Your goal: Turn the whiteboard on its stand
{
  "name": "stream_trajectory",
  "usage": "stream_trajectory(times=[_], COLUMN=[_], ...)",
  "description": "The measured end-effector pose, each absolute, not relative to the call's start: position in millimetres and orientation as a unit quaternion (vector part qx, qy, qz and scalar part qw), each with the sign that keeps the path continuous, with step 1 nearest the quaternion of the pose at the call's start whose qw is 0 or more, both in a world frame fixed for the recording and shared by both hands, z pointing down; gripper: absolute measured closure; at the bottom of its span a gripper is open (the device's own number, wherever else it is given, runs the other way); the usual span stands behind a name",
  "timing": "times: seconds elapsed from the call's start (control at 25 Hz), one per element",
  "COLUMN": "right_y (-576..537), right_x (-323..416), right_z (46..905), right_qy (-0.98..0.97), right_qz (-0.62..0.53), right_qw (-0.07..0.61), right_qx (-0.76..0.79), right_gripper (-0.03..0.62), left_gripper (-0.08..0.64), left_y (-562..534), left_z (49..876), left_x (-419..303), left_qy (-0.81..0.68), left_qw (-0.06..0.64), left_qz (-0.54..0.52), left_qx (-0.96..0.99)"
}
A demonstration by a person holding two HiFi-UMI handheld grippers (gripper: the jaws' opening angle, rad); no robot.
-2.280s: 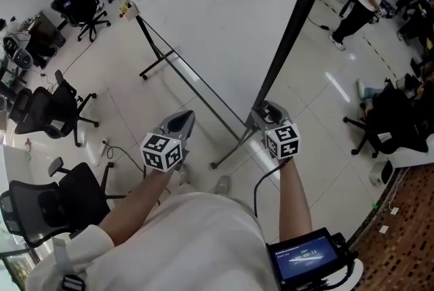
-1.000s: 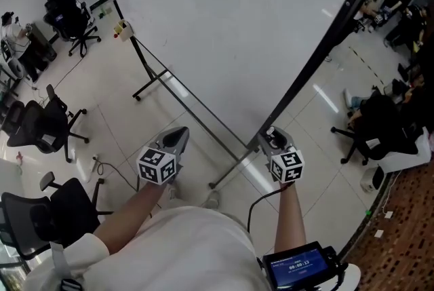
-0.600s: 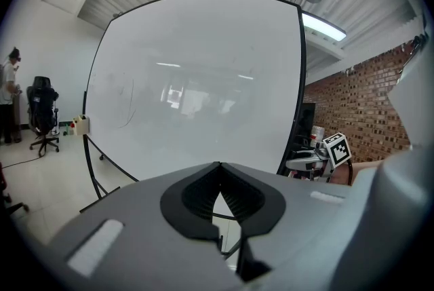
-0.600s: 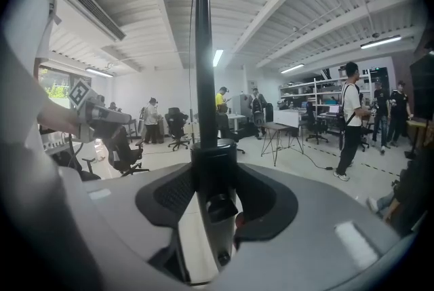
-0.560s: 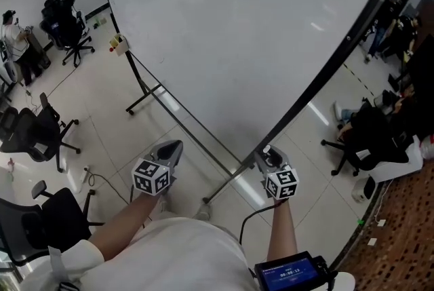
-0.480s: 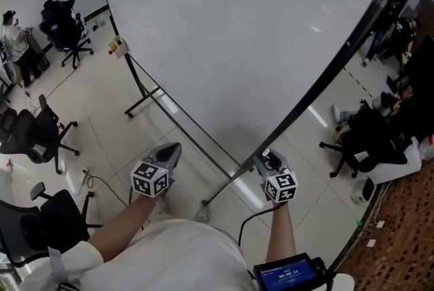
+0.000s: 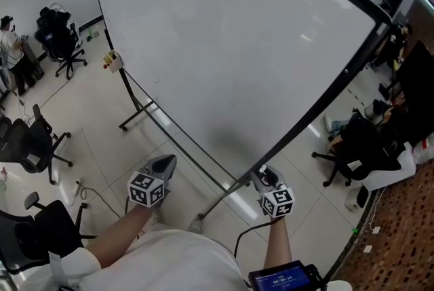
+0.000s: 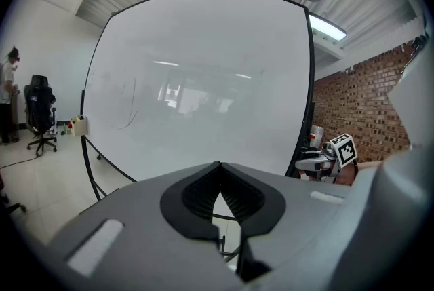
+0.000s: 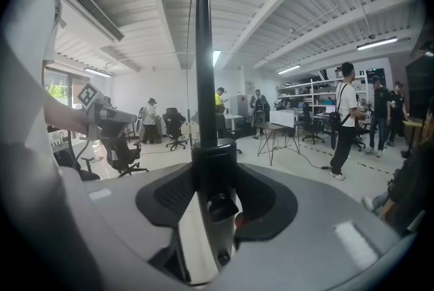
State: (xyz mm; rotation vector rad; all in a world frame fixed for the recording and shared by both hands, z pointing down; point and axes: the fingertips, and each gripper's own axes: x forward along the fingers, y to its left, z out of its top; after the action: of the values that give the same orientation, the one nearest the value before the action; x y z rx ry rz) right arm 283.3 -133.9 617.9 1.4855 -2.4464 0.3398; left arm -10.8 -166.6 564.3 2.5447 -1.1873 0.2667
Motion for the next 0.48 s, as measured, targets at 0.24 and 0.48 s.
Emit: stream_trajectory(times=[0.24, 0.48], right_y=[-130.2, -126.6], right_x=[292.4, 296.8], right_z=[616.2, 617.4], right_qy=[-0.845, -0.846], right_qz=[0.116, 0.115], right_qw=[0.129, 0.129], right_qx=[0.505, 0.505], right_gripper=[0.403, 0.403], left_gripper=[0.541, 0.541], left_y=[-171.1, -174.8], left_z=[560.0, 557.3], left_x=[-6.6, -12.7], left_qy=[-0.416, -0.42], left_qw=[0.157, 0.153], left_qz=[0.093, 0.093], left_qx=[0.891, 0.89])
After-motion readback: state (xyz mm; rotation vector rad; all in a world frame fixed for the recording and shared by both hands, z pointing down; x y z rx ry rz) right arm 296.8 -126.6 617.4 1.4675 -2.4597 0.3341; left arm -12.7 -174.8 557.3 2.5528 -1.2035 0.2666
